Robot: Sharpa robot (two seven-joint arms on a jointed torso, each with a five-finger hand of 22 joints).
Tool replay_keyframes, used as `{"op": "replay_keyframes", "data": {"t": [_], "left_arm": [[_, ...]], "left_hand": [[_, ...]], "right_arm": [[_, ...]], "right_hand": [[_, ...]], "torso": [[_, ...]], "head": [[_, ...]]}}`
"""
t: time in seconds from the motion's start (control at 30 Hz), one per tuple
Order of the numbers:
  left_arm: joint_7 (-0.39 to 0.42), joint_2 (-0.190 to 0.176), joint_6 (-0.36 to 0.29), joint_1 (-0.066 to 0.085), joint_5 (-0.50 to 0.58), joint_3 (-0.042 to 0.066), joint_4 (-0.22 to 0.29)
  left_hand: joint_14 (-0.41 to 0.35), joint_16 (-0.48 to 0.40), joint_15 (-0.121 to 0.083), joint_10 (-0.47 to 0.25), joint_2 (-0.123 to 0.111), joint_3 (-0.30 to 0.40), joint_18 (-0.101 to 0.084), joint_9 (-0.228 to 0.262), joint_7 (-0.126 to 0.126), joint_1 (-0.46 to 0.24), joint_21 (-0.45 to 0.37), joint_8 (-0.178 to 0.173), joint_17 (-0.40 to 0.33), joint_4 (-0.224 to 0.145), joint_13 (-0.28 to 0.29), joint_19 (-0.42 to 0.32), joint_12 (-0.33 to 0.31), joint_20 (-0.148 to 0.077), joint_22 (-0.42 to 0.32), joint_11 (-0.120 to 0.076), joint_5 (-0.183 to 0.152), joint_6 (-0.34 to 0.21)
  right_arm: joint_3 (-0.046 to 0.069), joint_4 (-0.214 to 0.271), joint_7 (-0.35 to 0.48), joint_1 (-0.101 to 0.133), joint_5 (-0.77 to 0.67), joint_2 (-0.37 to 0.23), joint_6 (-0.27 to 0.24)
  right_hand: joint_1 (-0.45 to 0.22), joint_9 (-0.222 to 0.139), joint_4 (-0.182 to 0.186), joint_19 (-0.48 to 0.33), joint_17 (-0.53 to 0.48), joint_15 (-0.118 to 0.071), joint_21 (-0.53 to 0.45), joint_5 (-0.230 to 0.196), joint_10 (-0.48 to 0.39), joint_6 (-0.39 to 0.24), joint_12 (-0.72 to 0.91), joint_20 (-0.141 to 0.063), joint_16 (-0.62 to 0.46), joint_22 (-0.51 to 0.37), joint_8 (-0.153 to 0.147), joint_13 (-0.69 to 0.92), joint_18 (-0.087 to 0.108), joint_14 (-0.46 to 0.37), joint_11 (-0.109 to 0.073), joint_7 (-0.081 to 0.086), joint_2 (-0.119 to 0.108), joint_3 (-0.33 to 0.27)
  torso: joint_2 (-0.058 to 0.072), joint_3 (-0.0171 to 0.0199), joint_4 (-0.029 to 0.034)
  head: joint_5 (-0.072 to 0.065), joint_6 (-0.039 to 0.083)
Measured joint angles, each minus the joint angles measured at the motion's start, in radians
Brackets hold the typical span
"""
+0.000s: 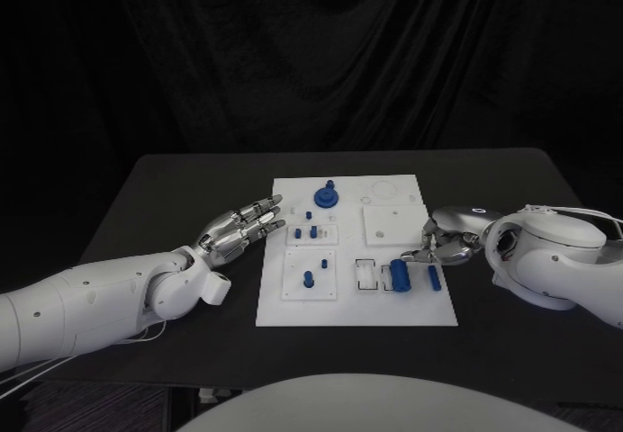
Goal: Assemble the parts on the task board
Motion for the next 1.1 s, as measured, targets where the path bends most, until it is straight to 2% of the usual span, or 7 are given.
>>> {"op": "replay_keyframes", "data": {"t": [0.1, 0.2, 0.57, 1.0, 1.1], "left_arm": [[0.0, -0.001, 0.0, 0.0, 0.0, 0.0, 0.001], [0.0, -0.002, 0.0, -0.001, 0.0, 0.0, 0.002], [0.0, -0.003, 0.0, -0.001, 0.0, 0.0, 0.003], [0.0, 0.002, 0.0, -0.001, 0.0, 0.0, -0.001], [0.0, 0.004, 0.0, -0.001, 0.0, 0.0, -0.002]], "left_hand": [[0.0, 0.0, 0.0, 0.0, 0.0, 0.002, 0.0, 0.0, 0.0, 0.0, 0.0, 0.0, 0.0, -0.002, 0.0, 0.0, 0.0, 0.0, 0.0, 0.0, 0.0, 0.0], [0.0, 0.0, 0.0, 0.0, 0.0, 0.003, 0.0, 0.0, 0.0, 0.0, 0.0, 0.0, 0.0, -0.003, 0.0, 0.0, 0.0, 0.0, 0.0, 0.0, 0.0, 0.0], [0.0, 0.0, 0.0, 0.0, 0.0, 0.007, 0.0, 0.0, 0.0, 0.0, 0.0, 0.0, 0.0, -0.007, 0.0, 0.0, 0.0, 0.0, 0.0, 0.0, 0.0, 0.0], [0.0, 0.0, 0.0, 0.0, 0.0, 0.018, 0.0, 0.0, 0.0, 0.0, 0.0, 0.0, 0.0, -0.012, 0.0, 0.0, 0.0, 0.0, 0.0, 0.0, 0.008, 0.0], [0.0, 0.0, 0.0, 0.0, 0.0, 0.018, 0.0, 0.0, 0.0, 0.0, 0.0, 0.0, 0.0, -0.012, 0.0, 0.0, 0.0, 0.0, 0.0, 0.0, 0.008, 0.0]], "right_arm": [[0.0, 0.002, -0.024, -0.015, -0.013, 0.005, 0.007], [0.0, 0.003, -0.041, -0.025, -0.023, 0.011, 0.008], [0.0, 0.0, -0.068, -0.055, -0.042, 0.033, 0.005], [0.0, -0.033, -0.075, -0.085, -0.047, 0.071, 0.006], [0.002, -0.04, -0.076, -0.091, -0.048, 0.079, 0.006]], "right_hand": [[-0.011, 0.008, 0.0, -0.003, 0.0, 0.0, 0.0, -0.009, 0.0, 0.0, 0.0, -0.003, -0.005, 0.0, 0.0, 0.0, 0.0, 0.0, 0.0, 0.0, 0.002, 0.0], [-0.034, 0.014, 0.0, -0.003, 0.0, 0.0, 0.0, -0.014, 0.0, -0.001, 0.0, -0.003, -0.005, 0.0, 0.0, 0.0, 0.0, 0.0, 0.0, 0.0, -0.004, 0.0], [-0.061, 0.016, 0.0, -0.003, 0.0, 0.0, -0.009, -0.018, 0.0, -0.015, 0.0, -0.003, -0.014, 0.0, -0.021, 0.0, 0.0, 0.0, 0.0, -0.003, 0.002, 0.0], [-0.089, 0.016, 0.0, -0.003, 0.0, 0.0, -0.035, -0.018, 0.0, -0.018, 0.0, -0.003, -0.024, 0.0, -0.044, 0.0, 0.0, 0.0, 0.0, 0.0, 0.03, 0.0], [-0.089, 0.022, -0.001, -0.003, 0.0, 0.0, -0.051, -0.017, 0.0, -0.018, 0.0, -0.003, -0.036, 0.0, -0.047, 0.0, 0.001, 0.0, 0.0, 0.001, 0.03, 0.007]], "torso": [[0.0, -0.0006, -0.0004], [0.0, -0.0012, -0.0005], [-0.001, -0.0018, -0.0006], [-0.002, -0.0018, -0.0003], [-0.002, -0.0018, -0.0004]], "head": [[-0.011, 0.0], [-0.017, 0.0], [-0.022, 0.0], [-0.023, 0.0], [-0.023, 0.0]]}}
